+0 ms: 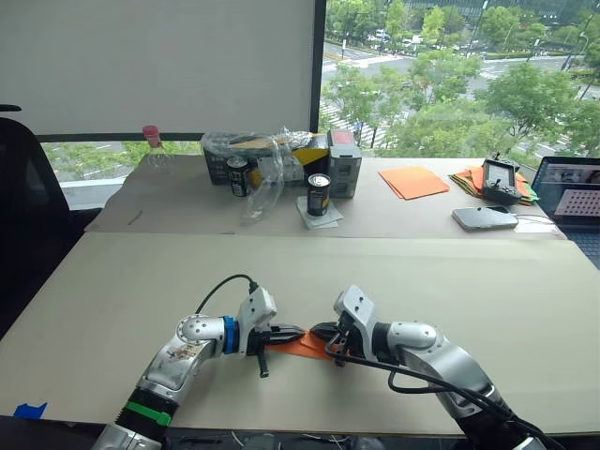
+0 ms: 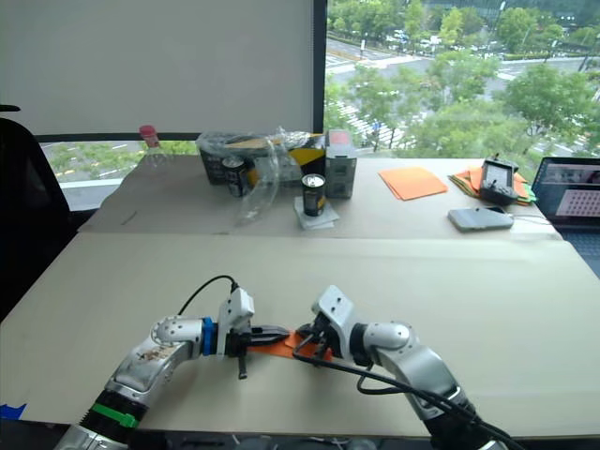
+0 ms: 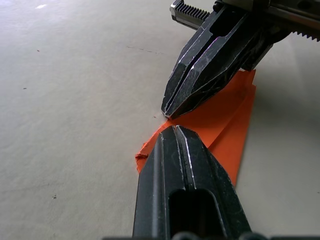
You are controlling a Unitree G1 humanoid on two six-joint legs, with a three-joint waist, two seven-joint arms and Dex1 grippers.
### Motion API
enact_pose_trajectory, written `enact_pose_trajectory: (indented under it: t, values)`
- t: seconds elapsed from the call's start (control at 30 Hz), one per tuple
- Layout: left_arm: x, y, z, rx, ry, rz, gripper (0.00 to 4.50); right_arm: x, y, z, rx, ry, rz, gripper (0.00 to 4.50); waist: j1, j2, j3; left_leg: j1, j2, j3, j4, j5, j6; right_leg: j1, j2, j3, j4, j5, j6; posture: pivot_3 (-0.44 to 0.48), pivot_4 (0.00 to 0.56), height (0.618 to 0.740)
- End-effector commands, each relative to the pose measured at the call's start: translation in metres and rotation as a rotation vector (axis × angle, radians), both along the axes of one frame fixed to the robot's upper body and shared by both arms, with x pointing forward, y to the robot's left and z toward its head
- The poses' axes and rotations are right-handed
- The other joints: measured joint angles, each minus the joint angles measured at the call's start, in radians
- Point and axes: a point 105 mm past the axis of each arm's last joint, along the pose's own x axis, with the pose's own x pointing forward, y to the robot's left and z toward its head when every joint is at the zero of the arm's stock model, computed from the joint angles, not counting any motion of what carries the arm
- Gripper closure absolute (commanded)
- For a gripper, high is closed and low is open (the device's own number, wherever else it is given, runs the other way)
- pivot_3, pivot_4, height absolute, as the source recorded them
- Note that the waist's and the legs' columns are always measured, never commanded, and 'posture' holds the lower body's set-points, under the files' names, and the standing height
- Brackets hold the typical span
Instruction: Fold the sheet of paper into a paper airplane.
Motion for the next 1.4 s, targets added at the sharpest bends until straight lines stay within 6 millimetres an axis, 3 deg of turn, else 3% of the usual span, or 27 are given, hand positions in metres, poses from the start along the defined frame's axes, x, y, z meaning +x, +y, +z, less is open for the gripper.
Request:
enact_pose_trajectory:
  t: [0.03,0.3,0.63,0.77,0.93,1.03,1.17,1.3,1.4]
  values:
    - [0.001,0.008,-0.015,0.054,0.042,0.035,4.50,-0.009,-0.028,-0.032,-0.112,0.087,-0.071,4.48,0.000,0.000,-0.001,0.000,0.000,0.000,0.000,0.000,0.000,0.000,0.000,0.000,0.000,0.000,0.000,0.000,0.150,0.670]
    - [-0.001,0.006,-0.017,0.050,0.049,0.015,4.50,-0.013,-0.046,-0.033,-0.148,0.082,-0.089,4.48,0.002,-0.001,-0.003,0.001,0.000,0.000,-0.001,0.000,0.000,0.002,0.000,0.000,-0.001,-0.001,0.002,0.000,0.150,0.670]
    - [-0.002,0.004,-0.017,0.052,0.052,-0.004,4.50,-0.031,-0.087,-0.034,-0.208,0.109,-0.116,4.48,0.019,-0.001,-0.003,0.002,0.000,-0.001,-0.001,-0.002,0.003,0.008,-0.001,-0.002,-0.006,-0.002,0.003,0.000,0.150,0.670]
    - [-0.002,0.001,-0.016,0.052,0.049,-0.024,4.50,-0.026,-0.103,-0.018,-0.201,0.073,-0.125,4.48,0.024,-0.001,-0.003,0.004,0.001,-0.002,-0.002,-0.003,0.004,0.013,-0.001,-0.003,-0.012,-0.002,0.005,0.000,0.150,0.670]
    - [-0.001,0.000,-0.015,0.051,0.045,-0.031,4.50,-0.012,-0.077,0.026,-0.052,-0.053,-0.030,4.48,0.023,0.000,-0.002,0.002,0.001,-0.001,-0.002,-0.003,0.005,0.013,-0.001,-0.002,-0.016,-0.001,0.006,0.000,0.150,0.670]
    - [-0.001,-0.001,-0.014,0.051,0.042,-0.031,4.50,-0.009,-0.054,0.040,0.013,-0.083,0.030,4.48,0.020,0.002,0.000,0.000,0.001,-0.001,-0.002,-0.003,0.005,0.011,-0.001,-0.002,-0.016,0.002,0.003,0.000,0.150,0.670]
    - [-0.002,-0.001,-0.014,0.052,0.039,-0.032,4.50,-0.009,-0.031,0.030,0.033,-0.053,0.047,4.48,0.021,0.002,0.000,-0.001,0.001,-0.001,-0.004,-0.003,0.005,0.010,0.000,-0.002,-0.016,0.002,0.001,0.000,0.150,0.670]
    - [-0.001,-0.001,-0.012,0.050,0.034,-0.027,4.50,-0.013,-0.022,0.018,0.043,-0.015,0.051,4.48,0.022,0.002,0.000,-0.005,0.000,-0.001,-0.004,-0.003,0.005,0.004,-0.001,-0.001,-0.017,0.004,-0.002,0.000,0.150,0.670]
    - [-0.002,-0.002,-0.010,0.040,0.029,-0.020,4.50,-0.022,-0.020,-0.003,0.011,0.070,0.057,4.48,0.020,0.002,0.000,-0.006,-0.001,-0.001,-0.004,-0.003,0.005,0.000,-0.001,-0.001,-0.016,0.005,-0.002,0.000,0.150,0.670]
